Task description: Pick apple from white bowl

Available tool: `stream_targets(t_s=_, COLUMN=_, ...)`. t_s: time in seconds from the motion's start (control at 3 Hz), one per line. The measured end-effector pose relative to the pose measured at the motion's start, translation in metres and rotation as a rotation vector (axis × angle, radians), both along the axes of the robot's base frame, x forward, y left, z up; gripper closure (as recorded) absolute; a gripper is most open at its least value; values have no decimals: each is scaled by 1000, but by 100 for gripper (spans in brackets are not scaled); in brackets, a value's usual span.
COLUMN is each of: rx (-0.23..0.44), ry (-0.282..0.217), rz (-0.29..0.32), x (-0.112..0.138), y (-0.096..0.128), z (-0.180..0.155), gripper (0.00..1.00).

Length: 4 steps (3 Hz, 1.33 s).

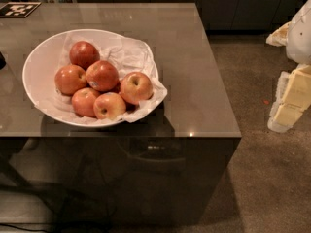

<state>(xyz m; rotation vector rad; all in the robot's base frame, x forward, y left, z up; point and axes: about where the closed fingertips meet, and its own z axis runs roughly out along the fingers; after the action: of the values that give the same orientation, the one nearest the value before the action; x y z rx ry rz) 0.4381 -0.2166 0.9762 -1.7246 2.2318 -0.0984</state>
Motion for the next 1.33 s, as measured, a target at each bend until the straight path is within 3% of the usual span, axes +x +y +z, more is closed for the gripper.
stream_targets(t_s=0.67, rx=11, ry=-13, rz=14, x=-1, y=13, z=11, gripper=0)
stream_targets(t_s=1.0, rx=23, ry=-12, rz=79, x=-4, y=46, z=34, gripper=0)
stream_targets(t_s=1.33, rx=31, ry=-24, rz=189, x=-18, y=94, z=69, gripper=0)
